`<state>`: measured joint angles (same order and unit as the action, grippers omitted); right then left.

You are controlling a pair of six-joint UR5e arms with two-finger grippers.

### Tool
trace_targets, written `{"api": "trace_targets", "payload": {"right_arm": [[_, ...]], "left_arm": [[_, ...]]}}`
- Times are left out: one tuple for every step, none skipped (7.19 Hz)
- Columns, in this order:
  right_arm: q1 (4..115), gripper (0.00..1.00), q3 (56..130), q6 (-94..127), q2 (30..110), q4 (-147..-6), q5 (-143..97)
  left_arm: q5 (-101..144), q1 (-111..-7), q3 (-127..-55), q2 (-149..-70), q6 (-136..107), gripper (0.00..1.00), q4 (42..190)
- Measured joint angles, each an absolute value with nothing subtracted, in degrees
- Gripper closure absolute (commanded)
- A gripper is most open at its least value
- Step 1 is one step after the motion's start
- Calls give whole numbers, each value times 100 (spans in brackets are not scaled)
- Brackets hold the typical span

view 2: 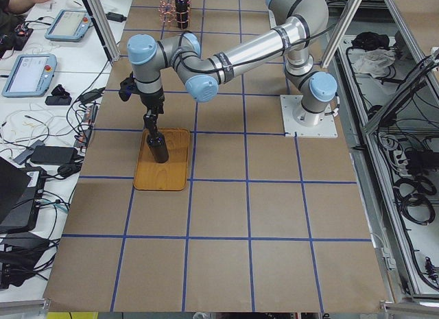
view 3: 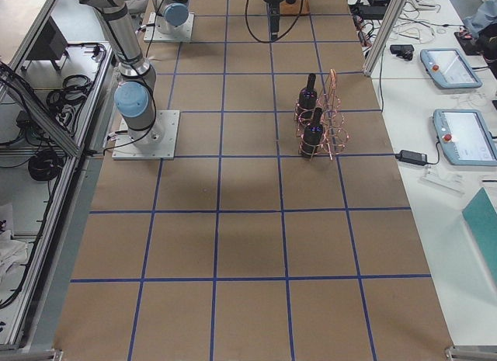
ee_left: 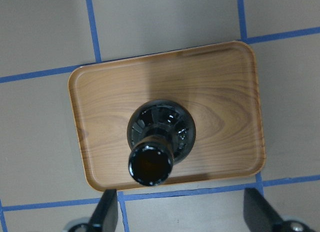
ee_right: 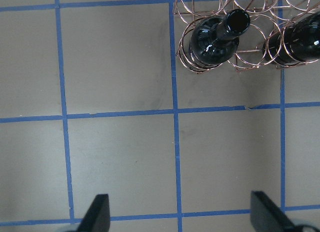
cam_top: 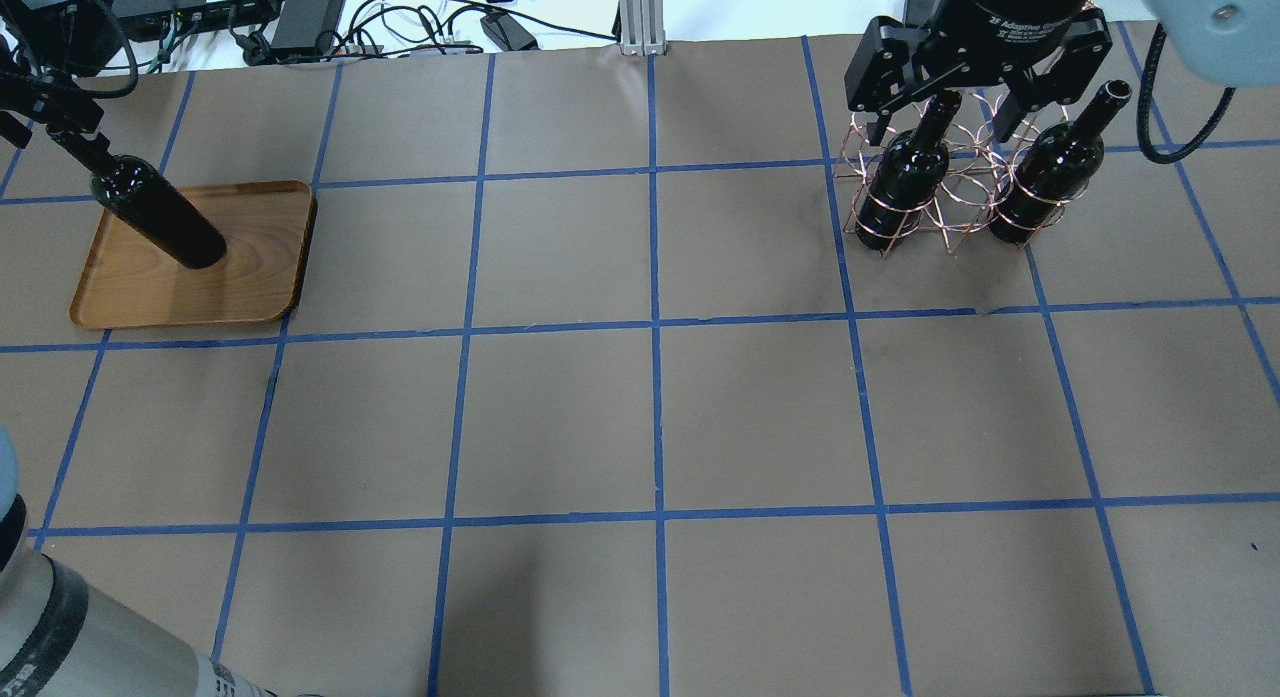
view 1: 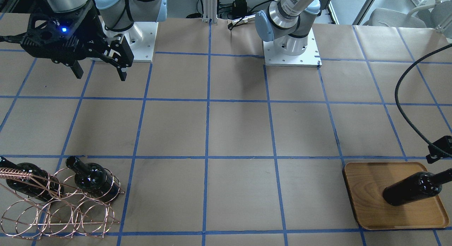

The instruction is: Take wine from basket and place on tray

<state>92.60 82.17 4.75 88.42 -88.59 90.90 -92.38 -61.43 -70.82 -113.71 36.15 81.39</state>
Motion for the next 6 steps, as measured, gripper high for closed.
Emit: {"api": "trace_targets", "payload": {"right_arm": [[9261,0,8218,475,8842,-8859,9089],[9260,0,8218,475,8845,-8859,9086],[9260,0,8218,475,8846,-8857,9082],[9260,0,8218,474,8844,-8854,9080],[9261,0,8218,475,8843,-8852,9077],[9263,0,8218,475,8842,-8851,9073]], "left_arm": [[-9239,-6182,-7096,-11121,3491,0,8468],[-9243,-6289,-7122,-10754,3224,0,8834],[-9247,-6496,-7197,-10408,3011,0,9042],[-9247,-6781,-7356,-10090,2807,0,9123],[-9242,-7116,-7565,-9799,2414,0,9148],[-9239,-7497,-7748,-9554,1842,0,9155]]}}
